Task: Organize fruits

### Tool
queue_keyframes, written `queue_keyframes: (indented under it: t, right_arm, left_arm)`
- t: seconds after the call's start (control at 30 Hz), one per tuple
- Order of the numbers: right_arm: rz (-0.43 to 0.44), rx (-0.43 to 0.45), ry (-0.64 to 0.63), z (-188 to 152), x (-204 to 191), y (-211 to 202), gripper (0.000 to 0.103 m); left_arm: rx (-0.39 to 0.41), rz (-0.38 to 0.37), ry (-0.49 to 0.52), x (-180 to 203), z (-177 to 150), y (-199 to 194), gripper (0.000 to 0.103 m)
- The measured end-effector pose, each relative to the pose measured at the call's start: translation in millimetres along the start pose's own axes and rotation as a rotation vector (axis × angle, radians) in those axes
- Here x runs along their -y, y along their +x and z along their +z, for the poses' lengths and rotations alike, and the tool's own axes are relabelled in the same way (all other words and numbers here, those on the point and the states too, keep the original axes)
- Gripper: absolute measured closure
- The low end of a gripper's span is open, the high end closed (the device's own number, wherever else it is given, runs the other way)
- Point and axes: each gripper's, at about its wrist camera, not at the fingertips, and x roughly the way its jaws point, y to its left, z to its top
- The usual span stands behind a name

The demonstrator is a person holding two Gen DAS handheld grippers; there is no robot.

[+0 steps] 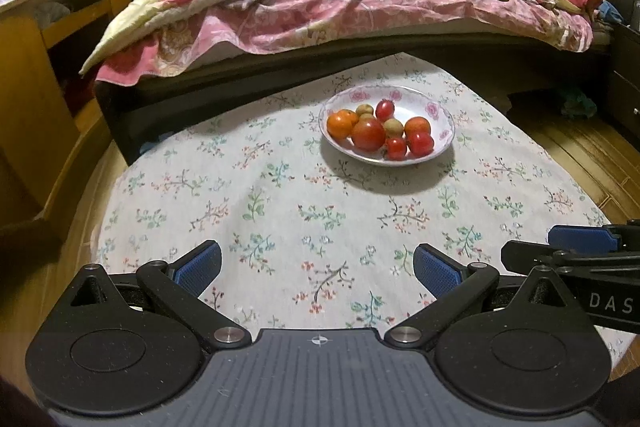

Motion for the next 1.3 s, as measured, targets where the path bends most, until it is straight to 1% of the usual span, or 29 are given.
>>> queue_keyframes:
  t: [0.33,0.73,1.03,1.2,1.3]
  right_arm:
    - [0.000,-0.022,-0.009,-15.4,-2.7,-6.7,0.051]
    - [-0.006,-0.052,-0.025,-30.7,-9.0,-9.6,0.051]
    - [-0.008,-0.067,-0.018,-41.3,-10.5,-14.7,0.051]
    - [0.020,-0.075,-0.004,-47.5,-10.8,-19.8,0.051]
    - [0.032,-0.074,-0.016,-49.4,-14.7,-22.2,0.051]
  left_arm:
    - [-0.010,-0.008,-0.007,3.0,-14.6,-10.4,0.000]
    - [-0.045,-0.032,-0.032,1.2,-32.2,-18.1,0.000]
    - [-0.068,-0.033,-0.046,1.2,-45.0,-21.3,0.000]
    - [-0.080,-0.005,-0.024,2.5,-49.0,-21.3,0.000]
    - [-0.078,0.027,-0.004,6.0,-50.1,-22.8,0.000]
